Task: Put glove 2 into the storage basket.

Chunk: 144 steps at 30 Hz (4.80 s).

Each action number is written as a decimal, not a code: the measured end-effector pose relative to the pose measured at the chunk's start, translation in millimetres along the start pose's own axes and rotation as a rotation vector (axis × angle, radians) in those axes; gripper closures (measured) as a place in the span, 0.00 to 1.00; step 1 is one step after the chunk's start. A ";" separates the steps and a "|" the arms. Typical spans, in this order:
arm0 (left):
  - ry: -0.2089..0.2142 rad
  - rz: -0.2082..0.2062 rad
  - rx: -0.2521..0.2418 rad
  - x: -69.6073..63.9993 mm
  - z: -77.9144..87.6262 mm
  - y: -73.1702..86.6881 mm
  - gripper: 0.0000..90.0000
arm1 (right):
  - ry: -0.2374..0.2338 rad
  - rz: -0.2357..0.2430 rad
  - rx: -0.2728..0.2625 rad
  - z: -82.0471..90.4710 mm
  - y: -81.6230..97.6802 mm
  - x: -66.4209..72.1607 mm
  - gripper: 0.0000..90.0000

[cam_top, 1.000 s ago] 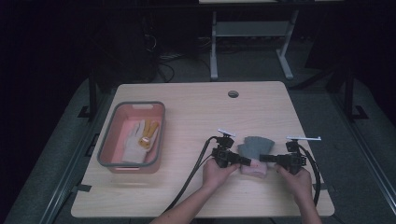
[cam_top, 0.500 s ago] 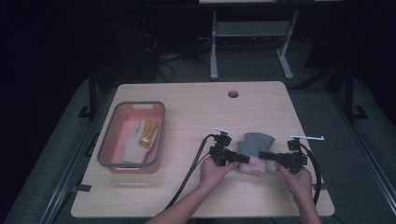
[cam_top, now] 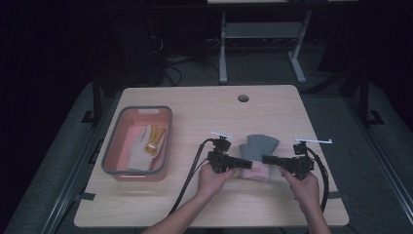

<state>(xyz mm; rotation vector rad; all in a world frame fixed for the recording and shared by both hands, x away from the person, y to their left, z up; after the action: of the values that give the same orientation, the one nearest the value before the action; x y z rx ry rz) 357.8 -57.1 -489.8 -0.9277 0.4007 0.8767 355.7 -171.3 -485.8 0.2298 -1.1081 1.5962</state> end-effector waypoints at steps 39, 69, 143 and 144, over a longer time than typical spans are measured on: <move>-0.059 -0.002 -0.114 16.7 99.2 -14.5 0.73 | -0.057 0.088 0.039 -47.4 -44.4 81.2 0.84; -0.075 0.010 -0.144 33.7 143.1 -17.7 0.75 | -0.095 0.121 0.065 -77.9 -62.3 113.6 0.84; -0.145 0.059 -0.234 76.4 253.3 -0.8 0.77 | -0.187 0.200 0.141 -160.8 -87.3 201.1 0.84; -0.146 0.062 -0.236 76.8 254.8 -0.4 0.77 | -0.186 0.203 0.142 -162.2 -87.4 202.0 0.84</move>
<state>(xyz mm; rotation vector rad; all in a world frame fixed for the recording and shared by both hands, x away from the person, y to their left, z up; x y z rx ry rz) 389.5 189.8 -395.8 -1.0644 0.2037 1.0576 421.4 77.9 -394.6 0.3758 -1.1905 1.8676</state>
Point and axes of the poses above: each handheld gripper's, and its own axes: z roughly backward along the jaws, y roughly out of its underside, x roughly to its left, the point moved 10 cm from there along -z, roughly forward along the jaws, and after that the axes turned 3 degrees about x, right-handed, at the moved point
